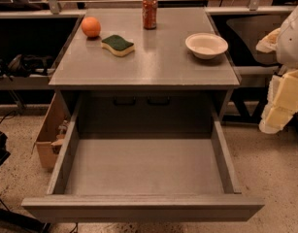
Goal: Place sponge into top drawer
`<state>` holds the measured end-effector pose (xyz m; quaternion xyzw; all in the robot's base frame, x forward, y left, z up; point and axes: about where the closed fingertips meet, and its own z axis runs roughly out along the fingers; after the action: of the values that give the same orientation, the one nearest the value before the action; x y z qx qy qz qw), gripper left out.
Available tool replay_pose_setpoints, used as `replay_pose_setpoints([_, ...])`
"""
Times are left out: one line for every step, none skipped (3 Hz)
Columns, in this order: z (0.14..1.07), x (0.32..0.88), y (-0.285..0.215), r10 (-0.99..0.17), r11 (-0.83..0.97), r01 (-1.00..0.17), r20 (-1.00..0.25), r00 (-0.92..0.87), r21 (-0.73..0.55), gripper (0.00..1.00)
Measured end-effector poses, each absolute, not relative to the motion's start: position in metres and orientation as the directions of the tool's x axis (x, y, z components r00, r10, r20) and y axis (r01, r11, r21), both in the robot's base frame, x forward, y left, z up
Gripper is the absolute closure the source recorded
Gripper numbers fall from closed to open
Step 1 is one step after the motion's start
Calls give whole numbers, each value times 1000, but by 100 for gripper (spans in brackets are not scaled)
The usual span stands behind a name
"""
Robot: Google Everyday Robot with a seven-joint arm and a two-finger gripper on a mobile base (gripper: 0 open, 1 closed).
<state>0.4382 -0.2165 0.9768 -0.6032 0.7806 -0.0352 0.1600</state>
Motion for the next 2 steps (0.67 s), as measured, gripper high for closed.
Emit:
replay_pose_setpoints([977, 438, -216, -953, 270, -930, -207, -221, -248, 0])
replay_pose_setpoints([970, 451, -211, -942, 282, -921, -259, -213, -268, 0])
